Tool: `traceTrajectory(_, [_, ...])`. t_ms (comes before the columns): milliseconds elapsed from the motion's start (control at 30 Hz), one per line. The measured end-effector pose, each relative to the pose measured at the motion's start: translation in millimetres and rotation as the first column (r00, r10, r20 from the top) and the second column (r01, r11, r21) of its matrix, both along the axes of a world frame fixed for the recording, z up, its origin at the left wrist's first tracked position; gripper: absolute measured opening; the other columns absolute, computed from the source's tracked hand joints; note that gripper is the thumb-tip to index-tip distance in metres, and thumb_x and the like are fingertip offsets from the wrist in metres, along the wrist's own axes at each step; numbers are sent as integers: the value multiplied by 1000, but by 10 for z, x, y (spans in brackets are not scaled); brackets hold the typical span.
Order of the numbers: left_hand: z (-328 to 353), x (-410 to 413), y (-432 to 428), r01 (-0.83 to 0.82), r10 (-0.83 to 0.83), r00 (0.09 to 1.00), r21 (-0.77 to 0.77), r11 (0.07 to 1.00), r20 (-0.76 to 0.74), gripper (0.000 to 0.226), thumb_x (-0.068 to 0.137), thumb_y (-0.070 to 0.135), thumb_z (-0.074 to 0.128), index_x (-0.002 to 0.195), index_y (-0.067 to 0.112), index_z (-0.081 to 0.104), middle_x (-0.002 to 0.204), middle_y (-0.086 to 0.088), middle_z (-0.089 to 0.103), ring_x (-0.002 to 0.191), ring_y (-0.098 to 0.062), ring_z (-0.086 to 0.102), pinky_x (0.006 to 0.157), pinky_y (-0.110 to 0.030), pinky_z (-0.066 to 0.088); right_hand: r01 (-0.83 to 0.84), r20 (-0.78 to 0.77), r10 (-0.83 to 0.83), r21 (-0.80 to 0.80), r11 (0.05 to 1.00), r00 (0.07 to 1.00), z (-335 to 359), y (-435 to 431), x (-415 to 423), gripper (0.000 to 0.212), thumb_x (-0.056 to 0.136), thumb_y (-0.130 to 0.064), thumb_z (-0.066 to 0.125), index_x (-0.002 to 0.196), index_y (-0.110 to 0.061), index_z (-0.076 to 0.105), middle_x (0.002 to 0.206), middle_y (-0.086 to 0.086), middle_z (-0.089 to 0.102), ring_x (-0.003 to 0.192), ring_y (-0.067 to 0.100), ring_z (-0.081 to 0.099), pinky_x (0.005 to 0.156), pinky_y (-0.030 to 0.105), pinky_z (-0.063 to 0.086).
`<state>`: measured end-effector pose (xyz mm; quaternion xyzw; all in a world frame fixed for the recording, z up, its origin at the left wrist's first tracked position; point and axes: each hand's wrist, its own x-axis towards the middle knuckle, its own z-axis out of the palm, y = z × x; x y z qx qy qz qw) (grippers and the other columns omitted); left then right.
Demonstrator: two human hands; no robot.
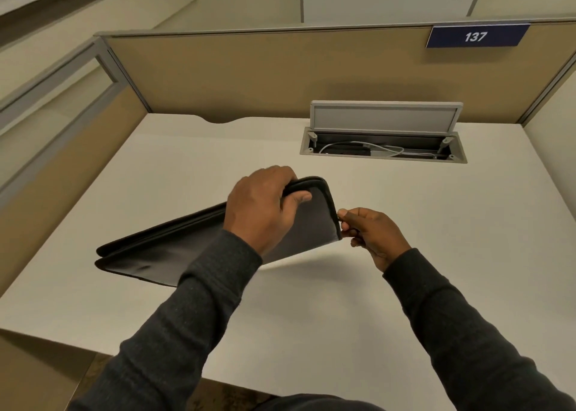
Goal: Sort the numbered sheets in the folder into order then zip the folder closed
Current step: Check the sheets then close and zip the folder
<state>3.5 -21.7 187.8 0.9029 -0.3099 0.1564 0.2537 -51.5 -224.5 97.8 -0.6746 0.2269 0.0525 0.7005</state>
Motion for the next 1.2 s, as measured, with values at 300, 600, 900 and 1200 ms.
traceTrajectory(300, [-9,-3,48,52,-52,999,87,995,-4,15,90,31,66,85,17,62,75,6,54,71,-19,50,61,-36,41,-48,134,55,-55,997,989,316,71,87,22,97,-28,64,87,-9,67,68,-4,66,70,11,64,63,28,46])
traceTrajectory(600, [408,8,396,66,-69,998,-232,971,-3,11,90,19,70,87,9,66,78,-1,61,75,-20,57,69,-38,47,46,32,-42,-142,989,999,69,-48,95,23,96,-28,65,78,-13,64,71,-3,68,70,12,65,61,26,45])
traceTrajectory(900, [490,32,433,3,-1,1000,-312,950,6,12,90,17,70,89,5,69,81,-3,64,77,-15,57,68,-30,48,322,16,-321,-48,946,947,-93,37,122,22,99,-34,59,101,-13,64,78,1,71,75,19,66,60,29,48])
traceTrajectory(1200, [380,-157,-224,-15,64,992,-396,918,111,7,88,12,69,85,6,67,80,-5,63,75,-26,58,69,-42,48,-190,310,226,-141,972,924,301,1052,-457,70,84,-37,76,143,-32,39,123,-10,64,93,7,71,77,25,59])
